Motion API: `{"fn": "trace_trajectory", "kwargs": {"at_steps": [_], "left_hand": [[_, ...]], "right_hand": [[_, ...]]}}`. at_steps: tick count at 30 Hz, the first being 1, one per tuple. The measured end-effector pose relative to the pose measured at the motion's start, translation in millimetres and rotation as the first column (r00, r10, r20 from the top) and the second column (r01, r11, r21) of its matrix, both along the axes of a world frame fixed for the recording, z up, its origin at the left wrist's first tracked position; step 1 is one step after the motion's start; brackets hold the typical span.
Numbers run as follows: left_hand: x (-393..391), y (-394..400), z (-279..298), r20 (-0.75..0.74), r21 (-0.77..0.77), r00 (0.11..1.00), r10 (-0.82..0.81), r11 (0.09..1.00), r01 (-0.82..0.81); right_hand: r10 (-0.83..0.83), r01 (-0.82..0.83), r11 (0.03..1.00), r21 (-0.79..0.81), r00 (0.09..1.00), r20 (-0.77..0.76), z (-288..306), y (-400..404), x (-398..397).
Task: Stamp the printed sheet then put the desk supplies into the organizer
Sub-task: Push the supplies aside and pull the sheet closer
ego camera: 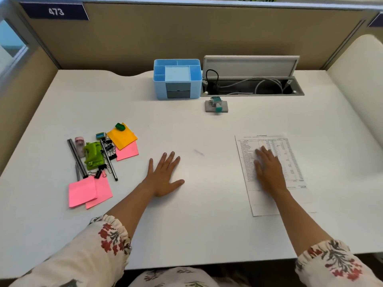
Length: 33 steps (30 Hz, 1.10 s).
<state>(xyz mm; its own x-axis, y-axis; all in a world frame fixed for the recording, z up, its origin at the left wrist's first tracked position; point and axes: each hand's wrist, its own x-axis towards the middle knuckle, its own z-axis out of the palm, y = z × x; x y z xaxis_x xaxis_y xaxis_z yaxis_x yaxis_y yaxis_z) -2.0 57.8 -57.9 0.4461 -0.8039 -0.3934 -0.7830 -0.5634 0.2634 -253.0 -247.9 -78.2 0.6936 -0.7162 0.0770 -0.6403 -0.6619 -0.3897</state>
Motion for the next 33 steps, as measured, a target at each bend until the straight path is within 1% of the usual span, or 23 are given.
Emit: {"fn": "trace_trajectory", "kwargs": {"at_steps": [3, 9, 16, 20, 25, 30, 33], "left_hand": [[0, 0, 0, -0.015, -0.008, 1.0, 0.004, 1.0, -0.005], [0, 3, 1, -0.011, -0.037, 1.0, 0.006, 0.999, -0.007], [-3, 3, -3, -0.003, -0.074, 1.0, 0.023, 0.997, -0.023], [-9, 1, -5, -0.021, -0.131, 0.997, 0.073, 0.988, -0.075], [-11, -8, 1, -0.092, -0.174, 0.986, 0.139, 0.973, -0.154], [-9, -17, 3, -0.076, -0.132, 0.993, 0.085, 0.987, -0.094], [-7, -18, 2, -0.06, -0.098, 0.997, 0.049, 0.994, -0.055]], "right_hand": [[-0.04, 0.039, 0.999, 0.031, 0.999, 0.027, -5, 13, 10], [-0.038, 0.036, 0.999, 0.038, 0.999, 0.039, -10, 48, 56], [0.018, -0.019, 0.999, 0.03, 0.999, 0.038, -11, 91, 105], [0.034, -0.036, 0.999, 0.036, 0.998, 0.051, -10, 113, 129], [-0.022, 0.016, 0.996, 0.084, 0.997, 0.077, -10, 131, 150], [-0.022, 0.007, 0.991, 0.135, 0.994, 0.108, -6, 142, 160], [0.02, -0.057, 0.975, 0.214, 0.985, 0.17, -5, 133, 157]]}}
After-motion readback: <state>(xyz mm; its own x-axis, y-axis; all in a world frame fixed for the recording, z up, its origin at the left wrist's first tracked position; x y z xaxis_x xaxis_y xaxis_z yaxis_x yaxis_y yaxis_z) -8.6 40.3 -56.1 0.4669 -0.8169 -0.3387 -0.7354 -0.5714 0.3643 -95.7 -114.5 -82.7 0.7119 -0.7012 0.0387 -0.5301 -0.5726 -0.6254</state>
